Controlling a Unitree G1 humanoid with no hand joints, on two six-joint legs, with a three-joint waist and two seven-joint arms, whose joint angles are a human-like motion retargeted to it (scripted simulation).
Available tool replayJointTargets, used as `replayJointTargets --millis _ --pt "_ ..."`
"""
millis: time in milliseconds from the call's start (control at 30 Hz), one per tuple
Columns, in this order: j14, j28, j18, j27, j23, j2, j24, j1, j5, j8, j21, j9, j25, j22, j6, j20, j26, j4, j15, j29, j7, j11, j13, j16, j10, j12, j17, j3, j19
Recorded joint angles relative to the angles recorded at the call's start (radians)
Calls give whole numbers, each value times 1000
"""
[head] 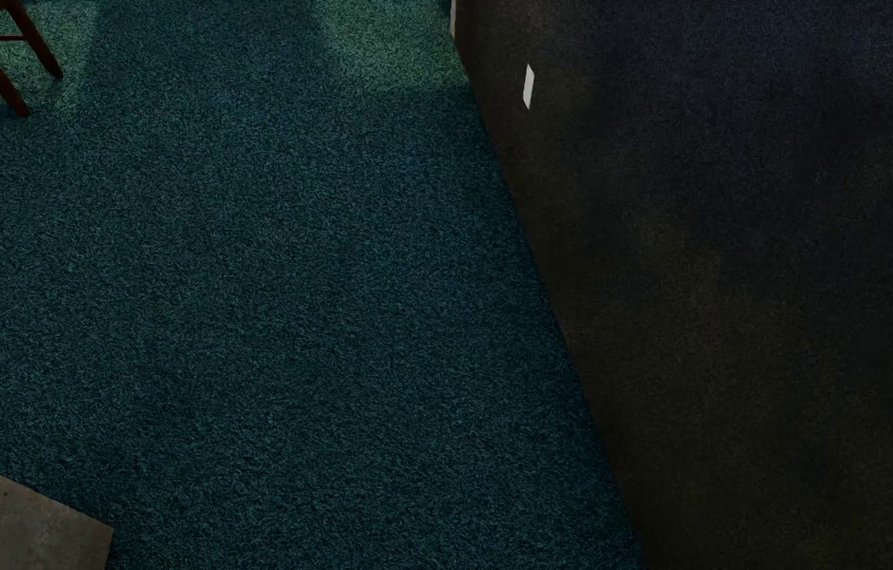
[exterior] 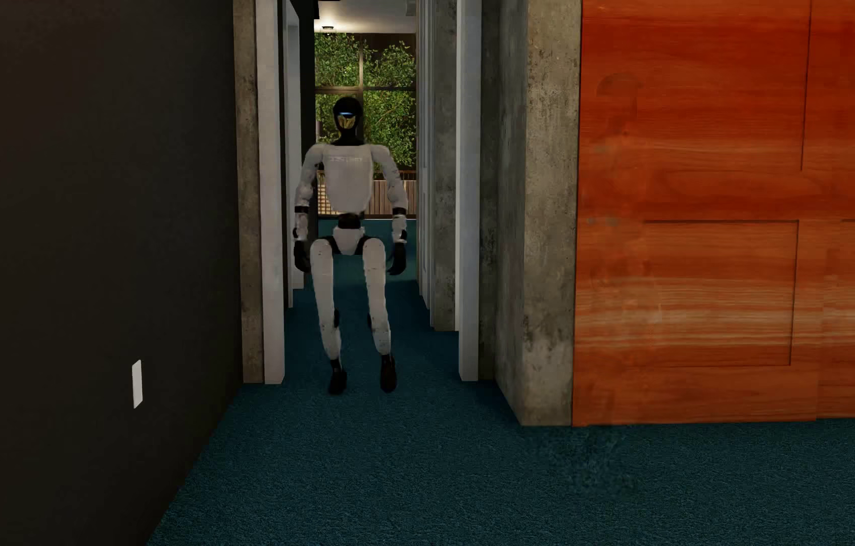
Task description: Go around the corner
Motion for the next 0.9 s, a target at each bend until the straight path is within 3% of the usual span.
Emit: replayJointTargets --millis 100,200,400,533,633,700,733,800,900 --pt "-138 0 0 0 -8 55 0 -151 -25 0 -1 17 0 -29 -35 19 0 -33 -28 0 0 2 7 -1 245 23 -15 73 0" --pt "-78 0 0 0 -8 96 0 -251 -51 0 -10 28 0 -15 -56 11 0 -70 -55 0 0 17 -5 -4 212 48 -26 132 0" --pt "127 0 0 0 -13 205 0 -230 -78 0 5 38 0 85 -49 -72 0 -85 -61 0 0 5 -62 -6 -312 84 -21 208 0" --pt "95 0 0 0 -67 246 0 -60 -85 0 27 -6 0 104 -31 -76 0 -55 -36 0 0 13 -64 -5 -668 126 10 244 0" --pt "193 0 0 0 -83 287 0 -30 -122 0 -2 -37 0 159 -46 -108 0 -84 64 0 0 46 -29 -11 -632 135 54 183 0" --pt "152 0 0 0 -50 241 0 -11 -153 0 -5 -31 0 188 -76 -146 0 -129 213 0 0 181 -2 -5 -564 96 83 144 0" --pt "105 0 0 0 -46 150 0 4 -181 0 -38 -43 0 143 -105 -21 0 -166 245 0 0 314 21 4 -564 88 100 165 0" --pt "25 0 0 0 -81 -5 0 103 -198 0 16 -24 0 -12 -112 22 0 -201 210 0 0 605 14 21 -582 62 63 201 0" --pt "-10 0 0 0 -89 -158 0 240 -228 0 -25 -18 0 -227 -69 78 0 -238 269 0 0 767 -22 24 -605 33 7 113 0"
